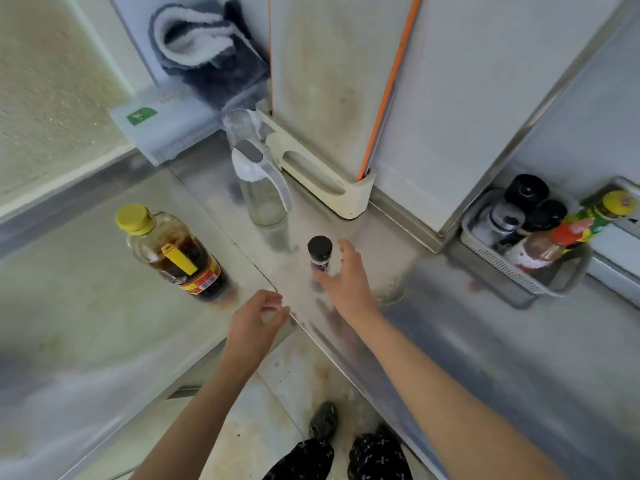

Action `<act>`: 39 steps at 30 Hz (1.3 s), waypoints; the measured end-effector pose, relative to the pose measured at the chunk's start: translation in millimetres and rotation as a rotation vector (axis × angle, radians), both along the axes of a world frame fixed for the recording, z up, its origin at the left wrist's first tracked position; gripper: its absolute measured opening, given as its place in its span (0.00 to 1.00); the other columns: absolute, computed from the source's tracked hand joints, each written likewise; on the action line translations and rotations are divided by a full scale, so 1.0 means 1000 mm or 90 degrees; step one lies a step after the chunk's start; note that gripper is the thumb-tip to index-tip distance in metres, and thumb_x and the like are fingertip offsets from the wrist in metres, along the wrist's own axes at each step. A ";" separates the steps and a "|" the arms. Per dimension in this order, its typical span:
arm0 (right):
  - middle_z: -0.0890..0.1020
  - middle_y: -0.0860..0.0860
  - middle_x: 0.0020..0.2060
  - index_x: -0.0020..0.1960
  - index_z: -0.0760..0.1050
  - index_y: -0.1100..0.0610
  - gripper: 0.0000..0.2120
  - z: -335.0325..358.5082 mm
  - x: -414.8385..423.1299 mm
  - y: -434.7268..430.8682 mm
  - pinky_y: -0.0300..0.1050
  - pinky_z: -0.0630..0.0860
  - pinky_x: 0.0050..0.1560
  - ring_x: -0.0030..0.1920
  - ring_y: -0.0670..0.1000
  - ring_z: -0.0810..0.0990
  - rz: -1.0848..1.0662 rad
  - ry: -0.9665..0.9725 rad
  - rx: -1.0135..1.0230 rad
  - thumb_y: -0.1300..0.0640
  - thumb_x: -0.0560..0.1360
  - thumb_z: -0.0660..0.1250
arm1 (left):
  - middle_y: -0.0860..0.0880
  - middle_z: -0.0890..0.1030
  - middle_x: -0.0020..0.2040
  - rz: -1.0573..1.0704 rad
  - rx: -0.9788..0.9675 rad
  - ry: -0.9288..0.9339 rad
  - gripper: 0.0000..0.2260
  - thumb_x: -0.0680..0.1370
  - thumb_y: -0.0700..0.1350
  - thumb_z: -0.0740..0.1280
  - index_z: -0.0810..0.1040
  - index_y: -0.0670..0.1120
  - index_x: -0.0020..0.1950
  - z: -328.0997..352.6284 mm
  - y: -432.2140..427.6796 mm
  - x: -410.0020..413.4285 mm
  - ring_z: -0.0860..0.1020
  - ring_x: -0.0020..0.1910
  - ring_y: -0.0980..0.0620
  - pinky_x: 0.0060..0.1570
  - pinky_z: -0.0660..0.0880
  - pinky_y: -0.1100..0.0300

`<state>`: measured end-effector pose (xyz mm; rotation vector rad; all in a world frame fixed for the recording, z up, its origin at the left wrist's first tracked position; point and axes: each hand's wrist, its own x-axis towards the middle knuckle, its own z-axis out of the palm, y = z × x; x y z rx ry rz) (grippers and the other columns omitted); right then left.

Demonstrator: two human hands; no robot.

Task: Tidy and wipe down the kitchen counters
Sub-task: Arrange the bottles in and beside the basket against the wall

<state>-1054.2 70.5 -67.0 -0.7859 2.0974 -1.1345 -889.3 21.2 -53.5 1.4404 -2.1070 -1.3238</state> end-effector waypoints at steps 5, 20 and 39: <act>0.74 0.49 0.57 0.69 0.63 0.55 0.27 -0.001 -0.001 -0.021 0.36 0.68 0.55 0.53 0.46 0.73 -0.047 -0.078 -0.050 0.58 0.73 0.69 | 0.56 0.79 0.45 0.007 0.003 0.024 0.05 0.75 0.42 0.68 0.76 0.47 0.50 0.006 -0.008 -0.002 0.76 0.45 0.65 0.39 0.69 0.78; 0.80 0.48 0.49 0.58 0.71 0.52 0.16 0.010 -0.062 0.121 0.32 0.73 0.45 0.50 0.46 0.79 -0.305 -0.071 -0.033 0.55 0.72 0.70 | 0.54 0.80 0.45 -0.212 0.062 0.066 0.05 0.74 0.41 0.68 0.77 0.47 0.50 0.001 0.035 -0.109 0.78 0.46 0.58 0.40 0.69 0.78; 0.77 0.46 0.48 0.60 0.69 0.59 0.17 0.019 -0.227 0.233 0.28 0.70 0.45 0.49 0.46 0.78 -0.602 0.159 -0.131 0.57 0.74 0.68 | 0.44 0.67 0.69 -0.588 -0.181 -0.072 0.26 0.72 0.50 0.70 0.70 0.45 0.67 -0.060 0.135 -0.233 0.68 0.65 0.43 0.62 0.67 0.50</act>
